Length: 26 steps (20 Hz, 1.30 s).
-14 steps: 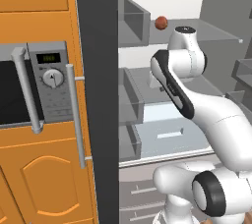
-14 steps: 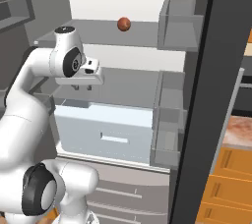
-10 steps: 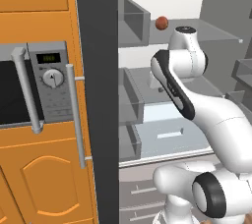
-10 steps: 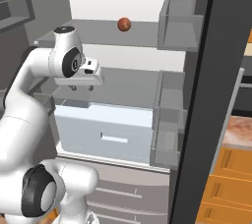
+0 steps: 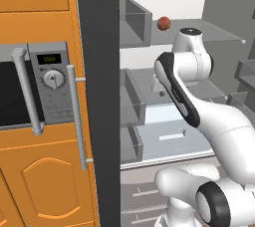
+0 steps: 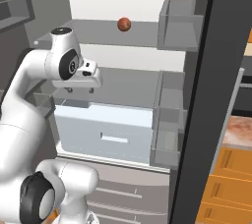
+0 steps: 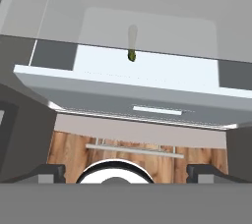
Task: Fully open the fridge drawer.
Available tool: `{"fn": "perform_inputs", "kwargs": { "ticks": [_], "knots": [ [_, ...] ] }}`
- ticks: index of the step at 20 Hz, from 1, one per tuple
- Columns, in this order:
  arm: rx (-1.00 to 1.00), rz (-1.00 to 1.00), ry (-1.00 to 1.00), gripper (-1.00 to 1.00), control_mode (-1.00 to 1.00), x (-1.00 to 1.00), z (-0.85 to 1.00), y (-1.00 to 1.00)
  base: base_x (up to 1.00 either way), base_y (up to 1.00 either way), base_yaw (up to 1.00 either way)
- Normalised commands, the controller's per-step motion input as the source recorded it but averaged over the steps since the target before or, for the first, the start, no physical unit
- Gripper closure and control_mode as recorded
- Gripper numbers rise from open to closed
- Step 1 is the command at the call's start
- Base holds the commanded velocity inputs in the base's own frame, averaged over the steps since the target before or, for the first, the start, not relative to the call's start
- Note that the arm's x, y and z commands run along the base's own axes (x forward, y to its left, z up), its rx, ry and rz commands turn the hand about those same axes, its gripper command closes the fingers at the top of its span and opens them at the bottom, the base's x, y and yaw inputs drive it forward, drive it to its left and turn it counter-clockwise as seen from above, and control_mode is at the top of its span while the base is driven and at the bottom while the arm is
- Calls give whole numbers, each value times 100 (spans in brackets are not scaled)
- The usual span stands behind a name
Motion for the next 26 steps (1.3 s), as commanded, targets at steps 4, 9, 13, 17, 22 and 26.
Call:
{"fn": "perform_inputs", "kwargs": {
  "ticks": [4, 9, 13, 17, 22, 26],
  "knots": [
    [0, 0, 0, -100, 100, -2, 0, 0, -18, 0, 0],
    [0, 0, 0, -100, 100, 0, 0, 0, -34, -5, 0],
    [0, 0, 0, -100, 100, 0, 0, 0, -30, -7, 0],
    [0, 0, 0, -100, 100, 0, 0, 0, -28, -7, 0],
    [0, 0, 0, -100, 100, 0, 0, 0, -35, -13, -1],
    [0, 0, 0, -100, 100, 0, 0, 0, -41, -14, -1]
  ]
}}
